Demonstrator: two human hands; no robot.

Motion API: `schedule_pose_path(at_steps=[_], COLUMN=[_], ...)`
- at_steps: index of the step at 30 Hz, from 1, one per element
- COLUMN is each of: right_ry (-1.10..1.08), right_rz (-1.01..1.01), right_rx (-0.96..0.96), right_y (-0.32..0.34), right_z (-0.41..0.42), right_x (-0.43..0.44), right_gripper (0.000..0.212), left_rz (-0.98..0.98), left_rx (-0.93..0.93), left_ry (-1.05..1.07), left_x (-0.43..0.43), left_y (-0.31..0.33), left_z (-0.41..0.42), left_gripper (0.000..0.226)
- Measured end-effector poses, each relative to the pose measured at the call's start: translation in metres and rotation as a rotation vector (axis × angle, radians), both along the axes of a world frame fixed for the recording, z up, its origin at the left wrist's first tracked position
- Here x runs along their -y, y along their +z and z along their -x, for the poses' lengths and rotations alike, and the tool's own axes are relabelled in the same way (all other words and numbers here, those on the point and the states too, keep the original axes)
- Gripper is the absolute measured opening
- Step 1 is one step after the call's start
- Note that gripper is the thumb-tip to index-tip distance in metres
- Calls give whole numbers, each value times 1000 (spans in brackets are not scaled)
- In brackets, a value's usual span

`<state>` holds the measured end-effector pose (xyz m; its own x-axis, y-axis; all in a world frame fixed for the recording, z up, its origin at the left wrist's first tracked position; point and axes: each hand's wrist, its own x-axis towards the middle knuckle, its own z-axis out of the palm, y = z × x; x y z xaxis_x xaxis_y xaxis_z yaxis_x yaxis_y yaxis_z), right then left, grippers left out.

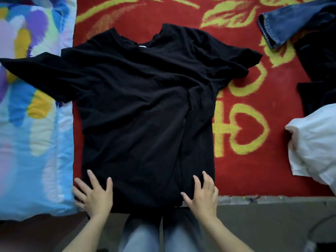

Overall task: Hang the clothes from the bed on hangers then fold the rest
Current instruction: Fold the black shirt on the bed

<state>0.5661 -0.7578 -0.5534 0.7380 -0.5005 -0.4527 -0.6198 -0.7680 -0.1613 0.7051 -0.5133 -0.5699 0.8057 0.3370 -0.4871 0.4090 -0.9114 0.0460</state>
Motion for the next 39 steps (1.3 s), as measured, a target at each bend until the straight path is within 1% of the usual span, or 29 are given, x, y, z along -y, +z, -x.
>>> schedule_pose_path(at_steps=[2, 4, 5, 7, 8, 9, 11, 14, 16, 18, 21, 23, 25, 27, 32, 36, 39], right_ry=[-155, -395, -536, -870, -997, -1080, -1136, -1128, -1139, -1162, -1072, -957, -827, -746, -531, -511, -585], right_rz=[-20, -82, -119, -161, -158, -142, -97, -70, -48, -36, -67, -83, -69, -70, -37, -22, -97], right_rx=[55, 181, 225, 292, 318, 329, 294, 264, 247, 179, -72, -131, -105, -32, 68, 124, 152], right_y=[0, -2, -2, 2, 5, 7, 8, 7, 6, 3, 8, 14, 21, 29, 47, 49, 40], right_z=[-1, 0, 1, 6, 11, 15, 25, 37, 48, 62, 67, 53, 29, -3, -88, -156, -197], right_x=[-7, -2, 3, 19, 26, 33, 42, 49, 49, 50, 48, 53, 62, 74, 120, 172, 209], right_gripper=[48, 24, 20, 25, 27, 28, 29, 28, 26, 24, 24, 38, 51, 52, 47, 44, 48], left_rz=[41, 53, 48, 42, 49, 64, 103, 251, 293, 274, 223, 138, 63, 46, 33, -2, -38], left_rx=[24, 6, 7, 20, 30, 41, 44, 70, 127, 140, 86, 34, 20, 16, 59, 120, 96], left_ry=[115, 141, 122, 82, 73, 68, 70, 130, 166, 176, 186, 186, 129, 50, -321, -496, -587], left_x=[-12, -21, -26, -29, -32, -32, -33, -38, -47, -58, -65, -57, -36, -10, 49, 94, 119], left_y=[1, 3, 5, 8, 11, 11, 12, 14, 19, 23, 30, 34, 38, 44, 49, 47, 37], left_z=[-11, -19, -21, -22, -20, -18, -13, -8, -4, 2, 10, 7, -2, -16, -69, -123, -150], left_gripper=[72, 69, 66, 61, 59, 58, 56, 48, 45, 46, 49, 59, 73, 79, 75, 74, 73])
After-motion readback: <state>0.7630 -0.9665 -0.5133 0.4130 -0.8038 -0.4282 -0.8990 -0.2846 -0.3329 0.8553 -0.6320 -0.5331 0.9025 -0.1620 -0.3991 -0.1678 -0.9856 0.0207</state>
